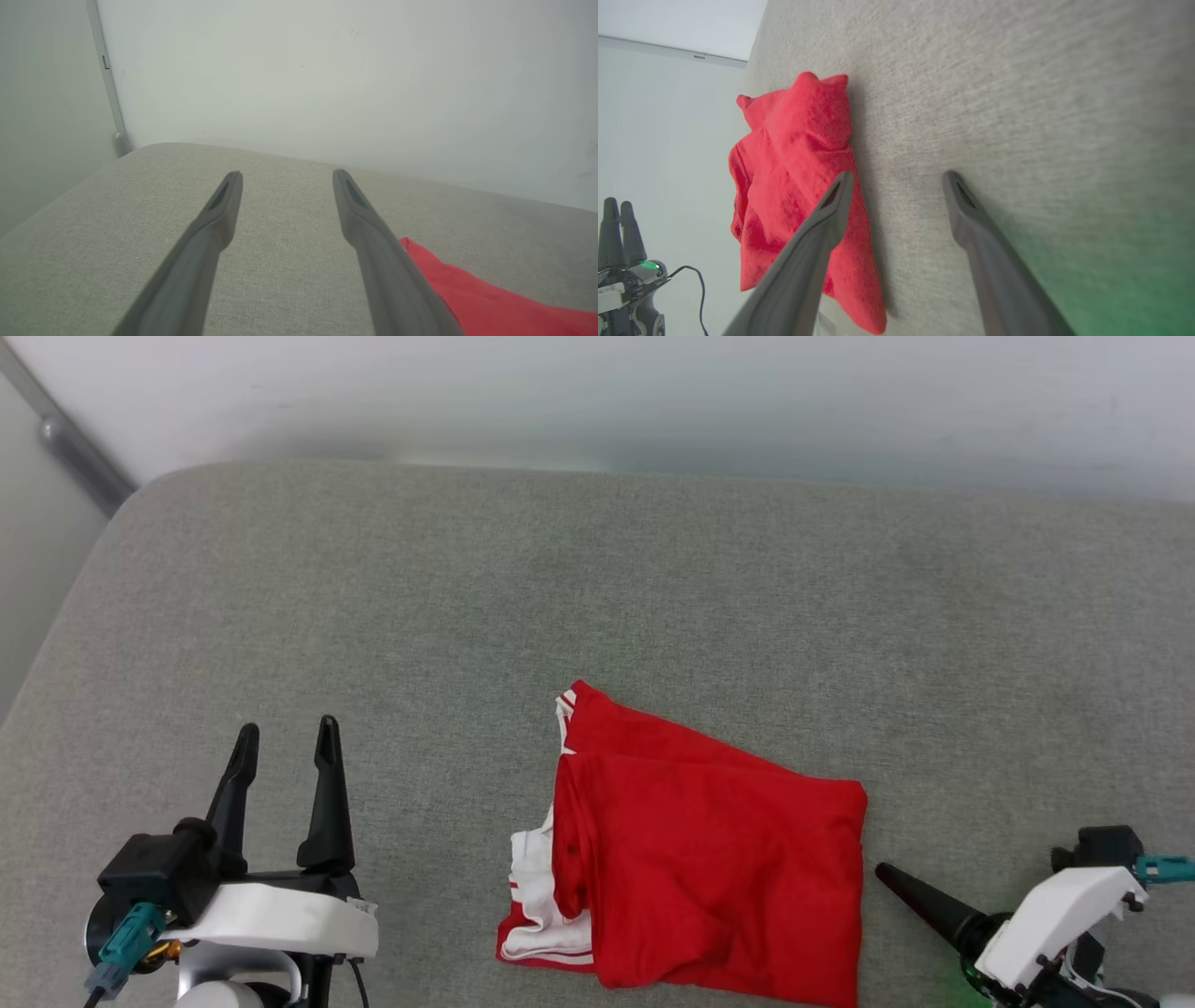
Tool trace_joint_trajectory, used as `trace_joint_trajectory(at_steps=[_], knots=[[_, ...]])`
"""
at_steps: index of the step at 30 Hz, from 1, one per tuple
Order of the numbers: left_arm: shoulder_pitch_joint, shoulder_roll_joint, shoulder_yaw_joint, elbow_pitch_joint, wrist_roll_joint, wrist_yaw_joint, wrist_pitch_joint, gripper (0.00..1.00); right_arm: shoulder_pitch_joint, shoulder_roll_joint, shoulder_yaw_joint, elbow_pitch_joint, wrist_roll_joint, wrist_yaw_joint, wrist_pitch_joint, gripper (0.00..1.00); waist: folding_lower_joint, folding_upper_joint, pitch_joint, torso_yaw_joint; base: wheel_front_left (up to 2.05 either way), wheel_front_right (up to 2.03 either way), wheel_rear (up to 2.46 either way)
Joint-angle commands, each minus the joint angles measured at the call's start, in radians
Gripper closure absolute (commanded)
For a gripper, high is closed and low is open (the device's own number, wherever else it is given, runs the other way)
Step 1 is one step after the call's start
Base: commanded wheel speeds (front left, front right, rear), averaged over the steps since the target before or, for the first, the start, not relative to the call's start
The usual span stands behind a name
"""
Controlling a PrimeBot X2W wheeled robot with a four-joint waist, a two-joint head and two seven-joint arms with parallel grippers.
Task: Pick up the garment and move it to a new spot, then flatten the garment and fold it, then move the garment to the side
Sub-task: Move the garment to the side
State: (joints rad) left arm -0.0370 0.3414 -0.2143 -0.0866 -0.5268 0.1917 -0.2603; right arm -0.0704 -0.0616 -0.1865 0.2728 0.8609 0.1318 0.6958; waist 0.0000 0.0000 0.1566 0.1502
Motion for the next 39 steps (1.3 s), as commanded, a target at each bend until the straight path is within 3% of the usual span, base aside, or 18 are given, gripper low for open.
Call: trace_joint_trajectory(at_steps=[1, 7, 8, 9, 14, 20, 29, 35, 39], knots=[[-0.019, -0.008, 0.011, 0.007, 0.011, -0.011, -0.006, 0.00, -0.005, 0.016, 0.037, 0.042, 0.040, -0.002, 0.025, 0.00, 0.0000, 0.0000, 0.028, 0.024, 0.00, 0.00, 0.00], [-0.037, -0.034, 0.040, 0.028, 0.035, -0.047, -0.006, 0.00, -0.035, 0.028, 0.158, 0.131, 0.185, -0.002, 0.072, 0.03, 0.0000, 0.0000, 0.045, 0.034, 0.00, 0.00, 0.00], [-0.037, -0.039, 0.045, 0.032, 0.039, -0.051, -0.006, 0.00, -0.040, 0.030, 0.174, 0.134, 0.192, -0.002, 0.071, 0.59, 0.0000, 0.0000, 0.045, 0.035, 0.00, 0.00, 0.00], [-0.036, -0.044, 0.048, 0.035, 0.043, -0.057, -0.006, 0.00, -0.049, 0.031, 0.185, 0.132, 0.195, -0.002, 0.062, 1.00, 0.0000, 0.0000, 0.045, 0.034, 0.00, 0.00, 0.00], [-0.020, -0.059, 0.071, 0.053, 0.060, -0.076, -0.006, 0.00, -0.083, 0.003, 0.207, 0.066, 0.165, -0.002, 0.025, 1.00, 0.0000, 0.0000, 0.018, 0.016, 0.00, 0.00, 0.00], [0.011, -0.065, 0.092, 0.054, 0.076, -0.086, -0.005, 0.00, -0.093, -0.086, 0.266, -0.039, -0.013, -0.001, -0.015, 1.00, 0.0000, 0.0000, -0.025, -0.038, 0.00, 0.00, 0.00], [0.033, -0.059, 0.103, 0.031, 0.095, -0.089, -0.005, 0.00, -0.133, -0.242, 0.336, -0.125, -0.343, -0.001, 0.036, 1.00, 0.0000, 0.0000, -0.030, -0.212, 0.00, 0.00, 0.00], [0.019, -0.055, 0.100, 0.017, 0.095, -0.098, -0.005, 0.00, -0.196, -0.288, 0.334, -0.080, -0.443, -0.001, 0.015, 1.00, 0.0000, 0.0000, -0.001, -0.352, 0.00, 0.00, 0.00], [-0.018, -0.044, 0.086, 0.000, 0.100, -0.113, 0.003, 0.00, -0.275, -0.315, 0.307, -0.003, -0.481, -0.002, -0.063, 1.00, 0.0000, 0.0000, 0.061, -0.431, 0.00, 0.00, 0.00]])
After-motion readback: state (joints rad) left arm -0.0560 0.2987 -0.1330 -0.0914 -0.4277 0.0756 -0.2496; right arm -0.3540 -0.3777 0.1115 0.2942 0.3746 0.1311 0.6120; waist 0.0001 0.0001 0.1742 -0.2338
